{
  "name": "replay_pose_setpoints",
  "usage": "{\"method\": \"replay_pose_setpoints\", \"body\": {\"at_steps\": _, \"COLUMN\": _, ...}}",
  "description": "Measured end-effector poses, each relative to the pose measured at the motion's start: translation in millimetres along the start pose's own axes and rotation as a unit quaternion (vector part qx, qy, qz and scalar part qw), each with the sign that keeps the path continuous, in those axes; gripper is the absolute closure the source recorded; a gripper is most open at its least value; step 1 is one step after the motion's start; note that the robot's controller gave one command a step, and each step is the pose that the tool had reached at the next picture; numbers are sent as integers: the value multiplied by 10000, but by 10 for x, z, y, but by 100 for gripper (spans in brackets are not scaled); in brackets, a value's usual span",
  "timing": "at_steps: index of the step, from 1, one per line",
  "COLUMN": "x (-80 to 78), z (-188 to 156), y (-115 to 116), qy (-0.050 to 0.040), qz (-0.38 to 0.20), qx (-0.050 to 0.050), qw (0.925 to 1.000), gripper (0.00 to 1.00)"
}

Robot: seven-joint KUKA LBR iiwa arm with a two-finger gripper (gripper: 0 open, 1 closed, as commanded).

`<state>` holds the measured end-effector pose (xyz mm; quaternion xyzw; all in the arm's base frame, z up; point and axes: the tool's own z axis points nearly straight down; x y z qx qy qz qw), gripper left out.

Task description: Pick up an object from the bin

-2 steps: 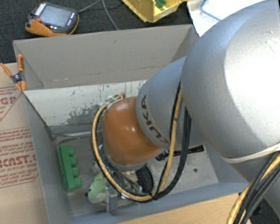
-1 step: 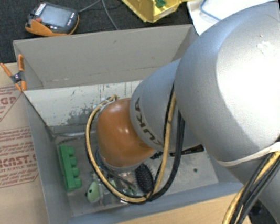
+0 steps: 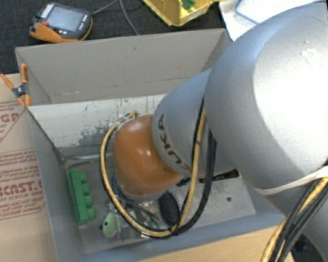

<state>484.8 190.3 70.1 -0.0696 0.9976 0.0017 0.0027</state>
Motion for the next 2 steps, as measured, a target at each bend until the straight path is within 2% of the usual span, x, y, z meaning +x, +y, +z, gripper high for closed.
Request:
{"method": "replay_pose_setpoints", "body": {"at_steps": 1, "x": -59, "z": -985, "y": -397, "qy": -12, "qz": -578, "qx": 2, "qw": 9983, "gripper": 100}}
{"method": "replay_pose_setpoints", "body": {"at_steps": 2, "x": -229, "z": -1882, "y": -150, "qy": 42, "qz": -631, "qx": 5, "qw": 9980, "gripper": 100}}
